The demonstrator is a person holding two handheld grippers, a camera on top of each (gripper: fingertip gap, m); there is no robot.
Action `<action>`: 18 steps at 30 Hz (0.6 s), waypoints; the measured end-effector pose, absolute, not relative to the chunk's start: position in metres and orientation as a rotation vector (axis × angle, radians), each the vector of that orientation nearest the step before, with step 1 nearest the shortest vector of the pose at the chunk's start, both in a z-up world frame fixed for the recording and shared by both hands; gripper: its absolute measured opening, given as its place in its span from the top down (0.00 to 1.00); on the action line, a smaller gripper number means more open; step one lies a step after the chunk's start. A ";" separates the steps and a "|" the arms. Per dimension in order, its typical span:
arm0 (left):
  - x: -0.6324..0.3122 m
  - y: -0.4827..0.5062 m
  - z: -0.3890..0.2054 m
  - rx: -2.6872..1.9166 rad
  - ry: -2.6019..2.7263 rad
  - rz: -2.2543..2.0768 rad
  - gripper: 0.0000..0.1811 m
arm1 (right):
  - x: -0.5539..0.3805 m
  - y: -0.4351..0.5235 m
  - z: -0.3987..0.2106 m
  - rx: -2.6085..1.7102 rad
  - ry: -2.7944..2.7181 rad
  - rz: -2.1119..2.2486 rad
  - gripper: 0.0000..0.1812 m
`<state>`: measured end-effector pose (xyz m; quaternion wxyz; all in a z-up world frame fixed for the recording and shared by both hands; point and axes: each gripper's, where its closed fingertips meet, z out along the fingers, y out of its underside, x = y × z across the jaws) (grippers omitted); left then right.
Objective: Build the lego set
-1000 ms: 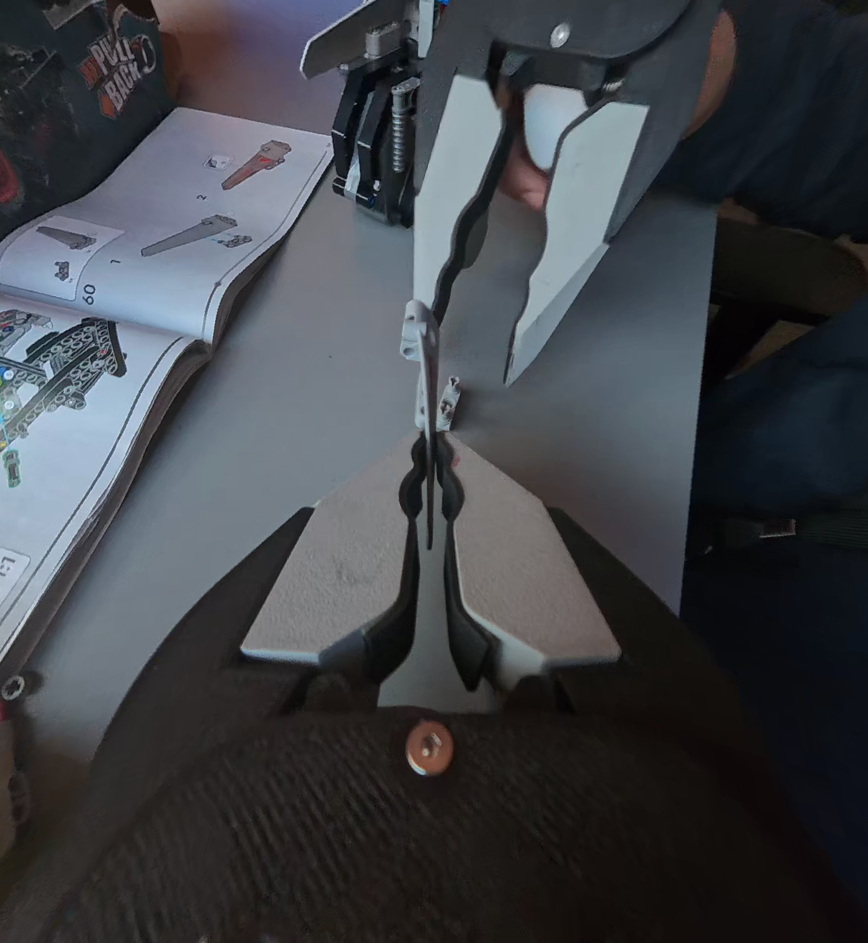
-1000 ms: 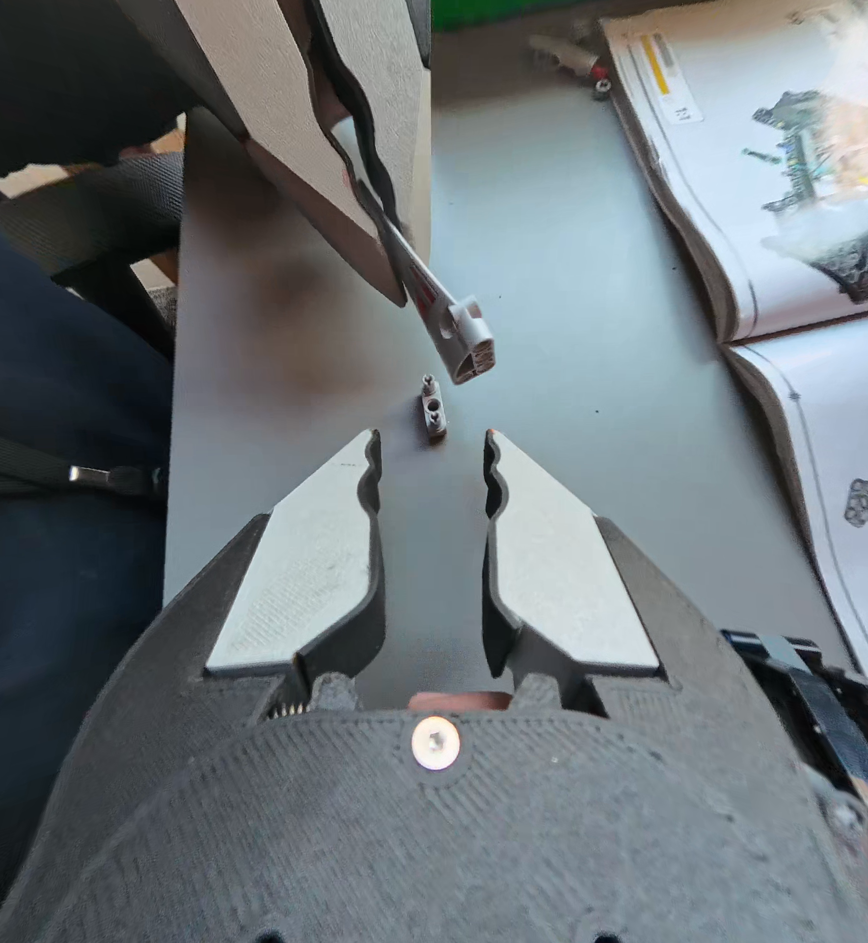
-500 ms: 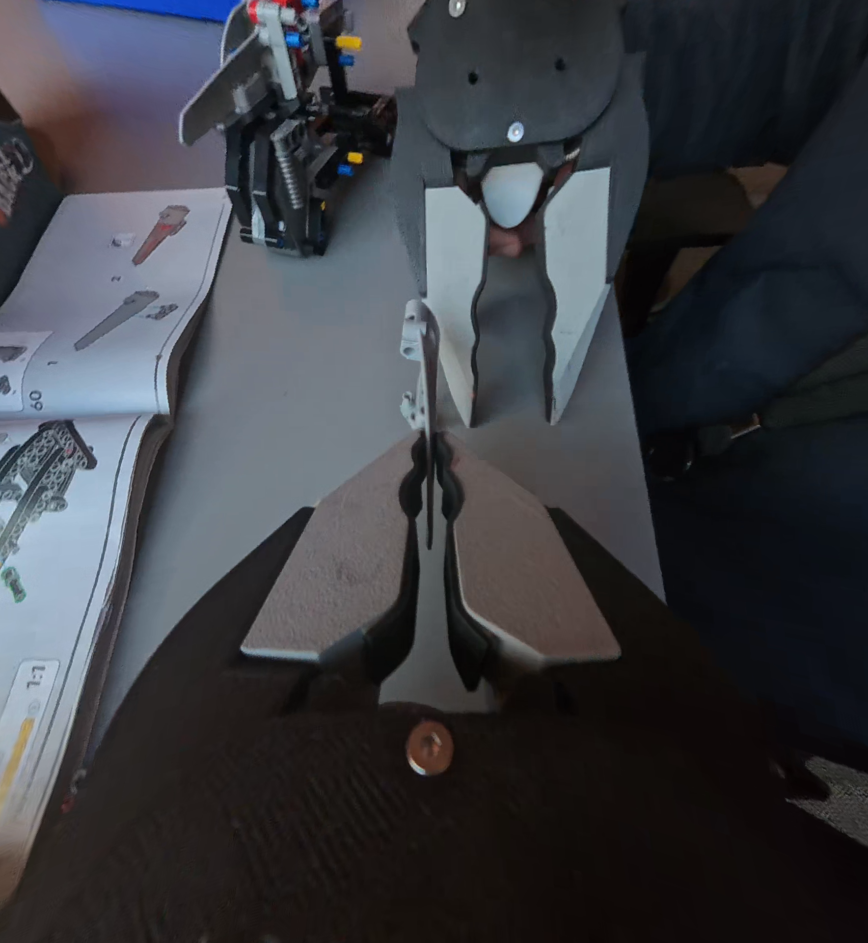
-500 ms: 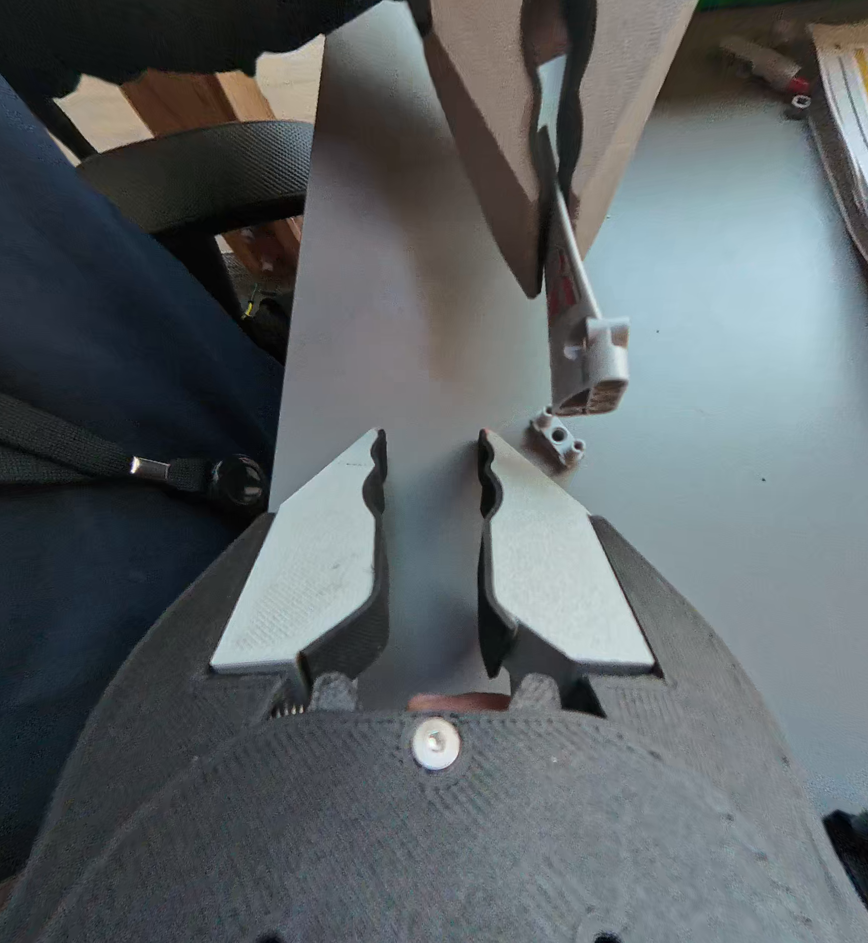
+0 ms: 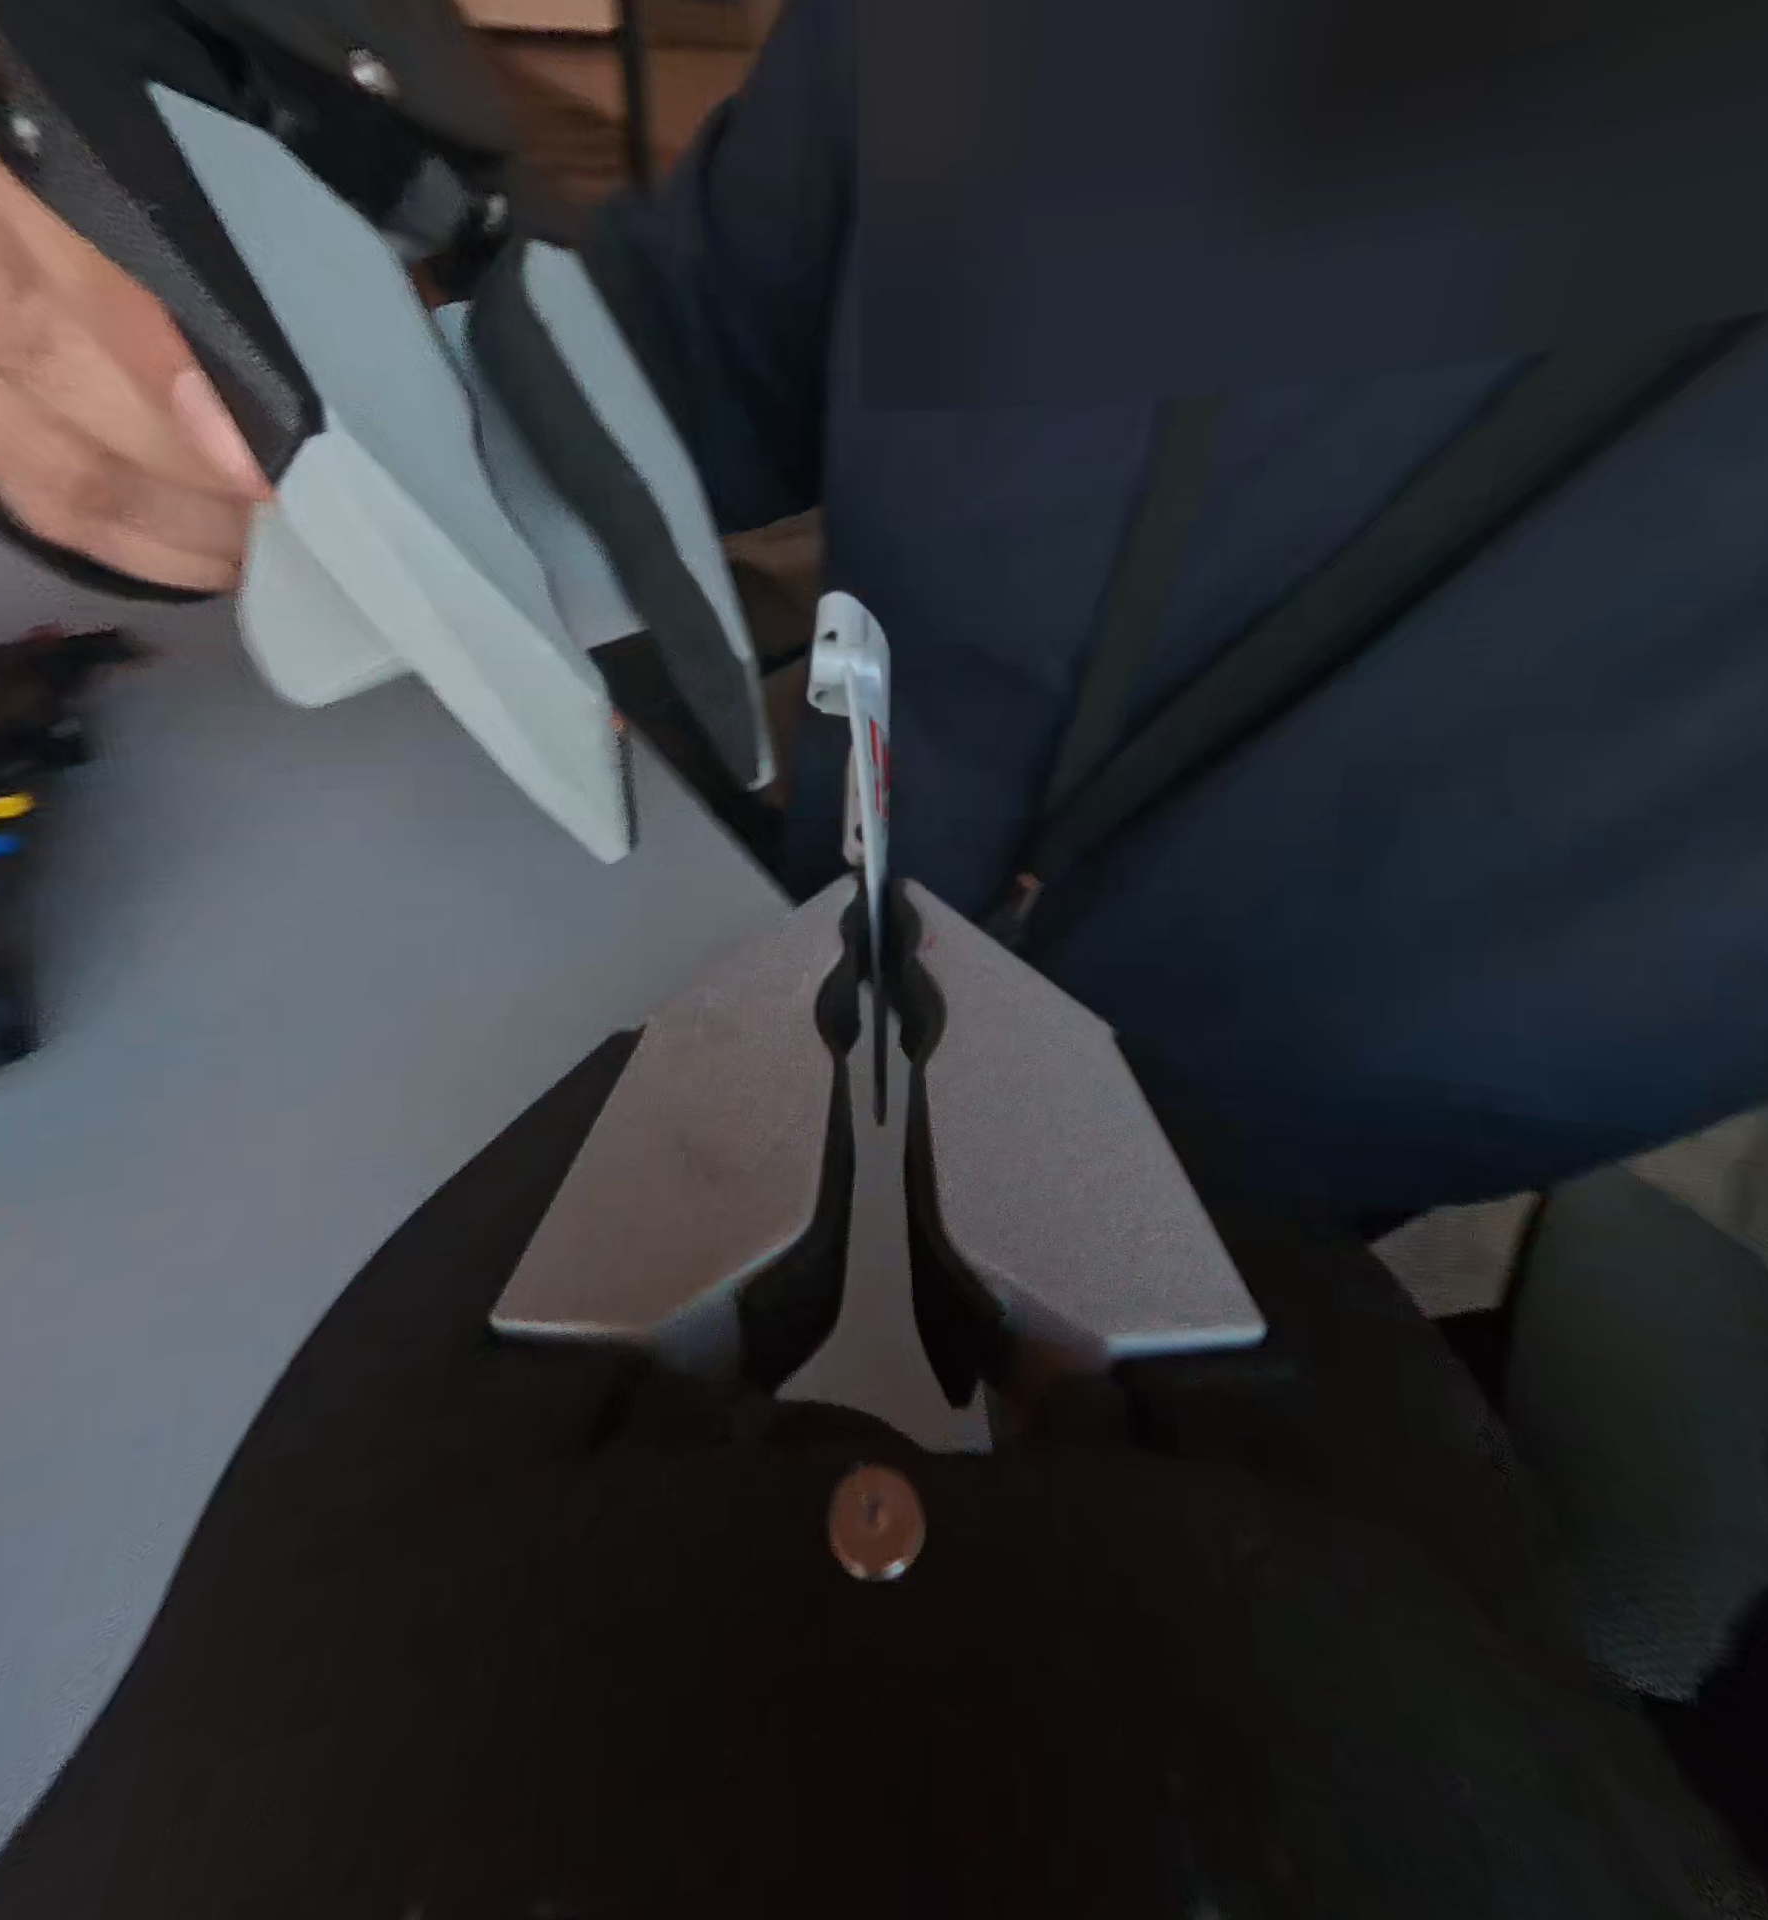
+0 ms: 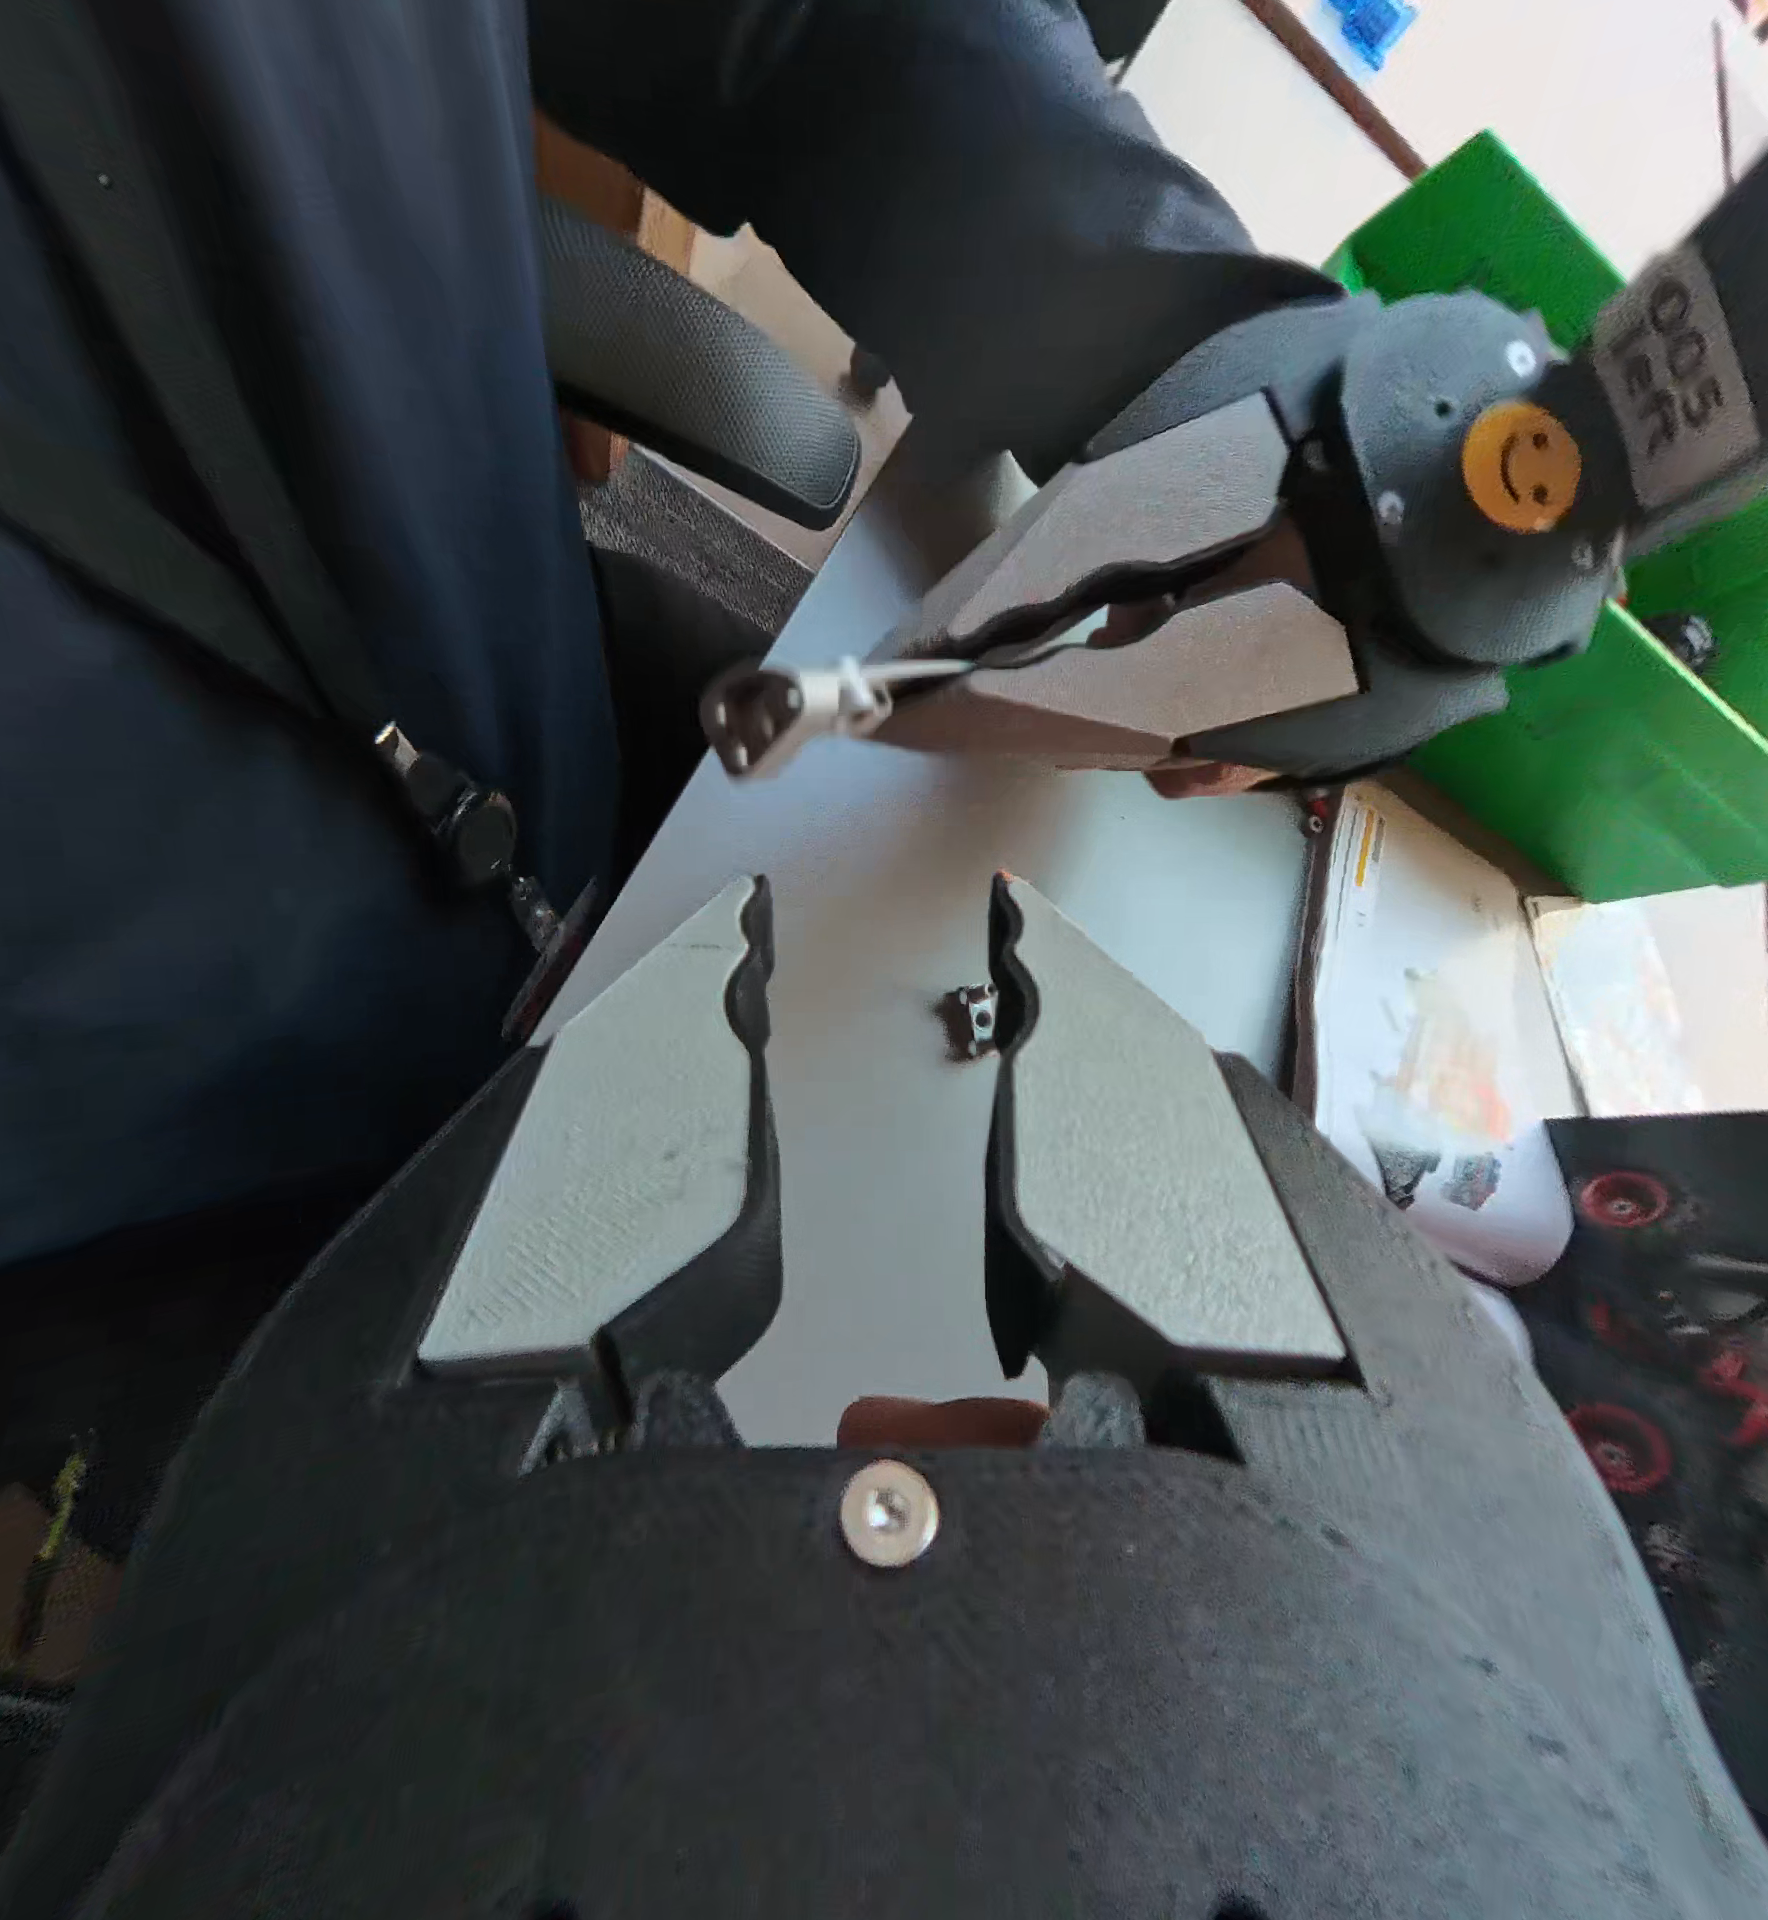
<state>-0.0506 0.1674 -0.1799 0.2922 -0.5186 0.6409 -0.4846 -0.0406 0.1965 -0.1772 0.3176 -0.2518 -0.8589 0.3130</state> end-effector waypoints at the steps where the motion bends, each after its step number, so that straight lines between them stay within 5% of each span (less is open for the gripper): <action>1: -0.050 0.162 -0.175 -1.348 1.716 -1.359 1.00 | -0.039 0.194 -0.175 -0.630 -2.269 0.803 0.79; 7: -0.051 0.141 -0.169 -1.280 1.787 -1.767 1.00 | -0.042 0.160 -0.152 -0.391 -2.184 0.779 0.73; 18: -0.037 0.145 -0.167 -1.316 1.715 -1.943 0.96 | -0.044 0.127 -0.158 -0.218 -2.233 0.738 0.86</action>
